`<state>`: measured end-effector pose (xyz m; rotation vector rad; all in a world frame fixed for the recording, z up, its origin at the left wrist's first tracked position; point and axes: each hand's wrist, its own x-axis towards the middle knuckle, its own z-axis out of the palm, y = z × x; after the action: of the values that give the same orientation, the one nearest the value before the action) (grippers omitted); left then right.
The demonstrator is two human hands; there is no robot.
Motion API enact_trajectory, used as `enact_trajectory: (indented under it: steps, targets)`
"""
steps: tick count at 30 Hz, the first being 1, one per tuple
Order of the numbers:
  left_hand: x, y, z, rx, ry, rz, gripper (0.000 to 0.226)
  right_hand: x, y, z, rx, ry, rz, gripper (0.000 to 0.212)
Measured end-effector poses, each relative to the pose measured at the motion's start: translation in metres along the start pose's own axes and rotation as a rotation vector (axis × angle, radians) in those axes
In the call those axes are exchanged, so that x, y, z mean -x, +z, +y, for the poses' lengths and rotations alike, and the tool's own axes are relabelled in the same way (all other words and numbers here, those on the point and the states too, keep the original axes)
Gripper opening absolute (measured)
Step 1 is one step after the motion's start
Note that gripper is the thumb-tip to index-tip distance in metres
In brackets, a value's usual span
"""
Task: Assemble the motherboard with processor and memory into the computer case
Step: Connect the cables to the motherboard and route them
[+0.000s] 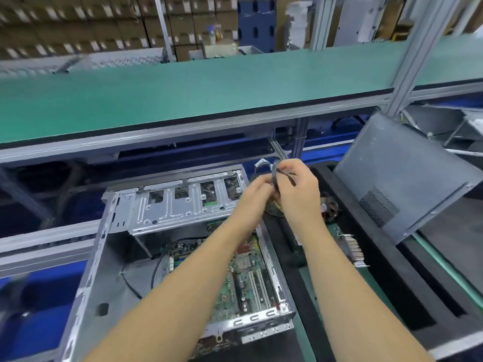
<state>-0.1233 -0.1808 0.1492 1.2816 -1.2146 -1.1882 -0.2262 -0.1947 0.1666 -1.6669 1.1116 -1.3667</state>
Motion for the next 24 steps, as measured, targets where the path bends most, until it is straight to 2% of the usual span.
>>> enact_trajectory:
  steps: [3,4,5,8,10,12,13,16,17,18,21,22,24]
  targets:
    - [0.026,-0.051,0.008,0.35,0.039,0.033,0.031,0.006,0.044,-0.033,-0.139,-0.074,-0.245,0.014]
    - [0.035,-0.074,0.008,0.475,0.042,0.052,0.028,0.011,0.062,-0.037,-0.147,-0.072,-0.344,0.014]
    - [0.043,-0.09,0.006,0.623,0.038,0.061,0.028,0.018,0.072,-0.035,-0.121,-0.052,-0.424,0.017]
    - [0.061,-0.143,-0.009,0.931,-0.053,0.214,0.054,0.038,0.097,-0.016,0.054,0.027,-0.563,0.035]
    - [0.07,-0.165,-0.021,0.877,-0.114,0.319,0.058,0.048,0.106,-0.004,0.225,-0.001,-0.604,0.048]
    - [0.073,-0.176,-0.028,0.846,-0.126,0.423,0.05,0.051,0.111,0.003,0.397,-0.049,-0.598,0.062]
    - [0.073,-0.18,-0.029,0.903,-0.12,0.459,0.044,0.051,0.112,0.007,0.481,-0.075,-0.573,0.062]
    - [0.07,-0.198,-0.021,1.103,-0.116,0.567,0.042,0.043,0.101,0.018,0.713,-0.128,-0.437,0.03]
    - [0.07,-0.204,-0.016,1.098,-0.13,0.572,0.041,0.04,0.094,0.021,0.709,-0.089,-0.385,0.031]
    - [0.068,-0.21,-0.011,1.005,-0.152,0.571,0.04,0.037,0.087,0.025,0.636,-0.025,-0.337,0.042]
    - [0.062,-0.217,0.012,0.612,-0.126,0.498,0.044,0.032,0.079,0.029,0.363,0.108,-0.307,0.07]
    - [0.059,-0.216,0.025,0.533,-0.08,0.461,0.046,0.032,0.08,0.028,0.333,0.114,-0.312,0.07]
    - [0.053,-0.214,0.055,0.417,0.033,0.376,0.046,0.032,0.084,0.027,0.243,0.134,-0.301,0.051]
